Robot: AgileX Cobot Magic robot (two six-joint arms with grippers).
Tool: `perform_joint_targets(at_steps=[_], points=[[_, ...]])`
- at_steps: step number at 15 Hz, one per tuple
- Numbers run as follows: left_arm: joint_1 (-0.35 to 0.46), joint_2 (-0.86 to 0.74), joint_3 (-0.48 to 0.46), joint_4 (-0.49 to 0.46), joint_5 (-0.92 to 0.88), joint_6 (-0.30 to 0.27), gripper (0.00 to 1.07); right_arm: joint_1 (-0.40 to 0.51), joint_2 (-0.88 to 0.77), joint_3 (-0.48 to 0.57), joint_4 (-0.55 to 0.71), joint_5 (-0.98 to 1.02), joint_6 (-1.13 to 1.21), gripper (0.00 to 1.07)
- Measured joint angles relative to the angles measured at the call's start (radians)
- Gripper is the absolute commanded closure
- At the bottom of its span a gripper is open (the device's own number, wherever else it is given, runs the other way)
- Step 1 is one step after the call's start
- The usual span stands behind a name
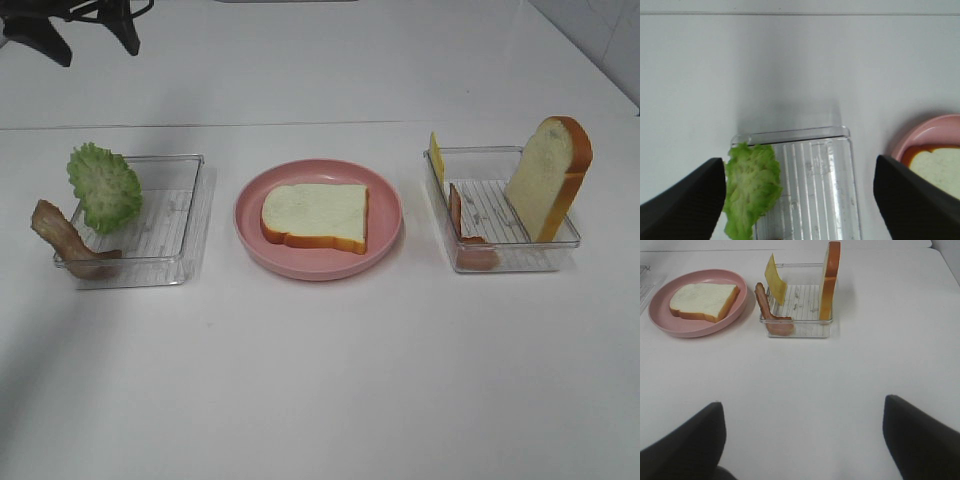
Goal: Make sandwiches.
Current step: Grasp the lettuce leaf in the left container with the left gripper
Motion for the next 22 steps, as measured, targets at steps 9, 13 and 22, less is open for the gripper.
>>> perform_joint_targets(at_steps=[9, 13, 22], points=[[0.076, 0.011, 0.209, 0.028, 0.010, 0.008, 0.30, 0.000, 0.000, 0.000, 0.000, 0.000, 0.000, 0.27], [0.051, 0.067, 0.213, 0.012, -0.028, 0.013, 0.30, 0.000, 0.000, 0.000, 0.000, 0.000, 0.000, 0.27], [0.024, 0.120, 0.213, 0.006, -0.043, 0.015, 0.87, 0.000, 0.000, 0.000, 0.000, 0.000, 0.000, 0.27]])
